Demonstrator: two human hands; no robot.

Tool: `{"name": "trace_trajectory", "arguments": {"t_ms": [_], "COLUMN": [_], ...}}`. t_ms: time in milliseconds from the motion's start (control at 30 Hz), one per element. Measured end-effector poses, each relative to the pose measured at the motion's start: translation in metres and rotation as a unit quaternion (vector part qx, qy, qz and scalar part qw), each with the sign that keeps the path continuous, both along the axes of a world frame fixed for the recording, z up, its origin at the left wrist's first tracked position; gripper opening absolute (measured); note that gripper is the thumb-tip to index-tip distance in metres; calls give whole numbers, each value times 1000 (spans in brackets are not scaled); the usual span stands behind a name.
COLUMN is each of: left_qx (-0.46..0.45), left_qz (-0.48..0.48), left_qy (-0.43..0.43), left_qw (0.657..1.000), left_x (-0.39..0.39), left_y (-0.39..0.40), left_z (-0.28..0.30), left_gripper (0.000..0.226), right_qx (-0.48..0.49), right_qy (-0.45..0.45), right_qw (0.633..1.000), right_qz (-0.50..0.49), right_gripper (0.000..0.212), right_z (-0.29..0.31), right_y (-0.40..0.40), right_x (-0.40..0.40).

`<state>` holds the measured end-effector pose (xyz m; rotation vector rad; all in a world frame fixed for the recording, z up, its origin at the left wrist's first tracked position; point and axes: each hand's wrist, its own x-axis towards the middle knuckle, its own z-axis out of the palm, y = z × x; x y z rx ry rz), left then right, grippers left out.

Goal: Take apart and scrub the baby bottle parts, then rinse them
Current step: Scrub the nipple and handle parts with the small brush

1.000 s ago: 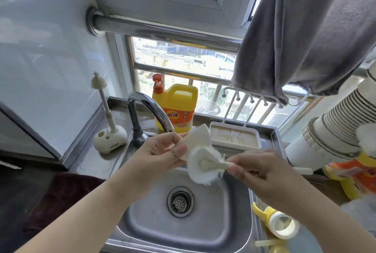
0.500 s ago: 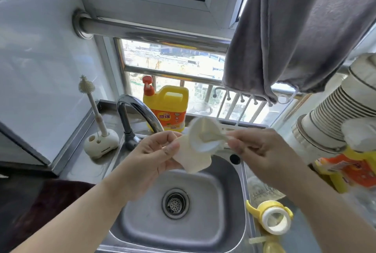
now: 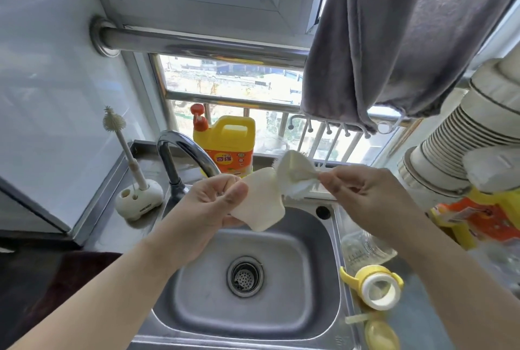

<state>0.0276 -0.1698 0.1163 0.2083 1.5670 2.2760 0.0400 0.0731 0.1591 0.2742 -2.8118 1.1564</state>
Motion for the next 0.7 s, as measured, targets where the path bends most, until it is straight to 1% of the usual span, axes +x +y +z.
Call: {"name": "trace_trajectory", "arguments": {"t_ms": [33, 67, 133, 200, 267, 367, 400, 500, 567, 600, 633, 667, 700], "left_qx": [14, 28, 41, 44, 39, 31, 32, 49, 61, 60, 53, 46, 43], "left_qz": [-5, -14, -33, -37, -30, -27, -23, -15, -18, -16, -7, 4, 16], "left_qy": [-2, -5, -6, -7, -10, -11, -15, -18, -14, -16, -22, -31, -38], "left_qw": [1000, 1000, 999, 998, 999, 999, 999, 998, 998, 998, 998, 998, 998], "left_x": [1, 1, 1, 1, -1, -2, -1, 1, 2, 2, 2, 2, 2], "left_y": [1, 2, 3, 1, -1, 1, 2, 2, 2, 2, 3, 4, 5], "left_z": [1, 1, 2, 3, 3, 3, 3, 2, 3, 5, 7, 9, 10], "left_gripper": [99, 91, 65, 46, 42, 43, 43, 38, 34, 29, 20, 11, 8], "right_qx": [-10, -10, 9, 4, -9, -2, 1, -9, 11, 23, 29, 25, 17], "right_qy": [-7, -12, -15, -16, -13, -10, -7, -8, -2, 6, 11, 14, 12], "right_qw": [1000, 999, 999, 1000, 1000, 1000, 1000, 999, 1000, 1000, 1000, 999, 999], "right_qz": [14, 33, 51, 1, -25, 26, 21, -43, -13, 4, 0, -20, -44], "right_gripper": [27, 34, 46, 38, 34, 35, 36, 46, 51, 52, 52, 53, 53], "right_z": [-1, -2, -3, -3, -3, -1, -1, 0, 0, 1, 1, 2, 3], "right_y": [-3, -6, -9, -3, 1, -5, -5, 2, 0, -3, -4, -3, -2], "right_x": [0, 2, 6, 3, 2, 7, 7, 6, 7, 8, 7, 6, 4]}}
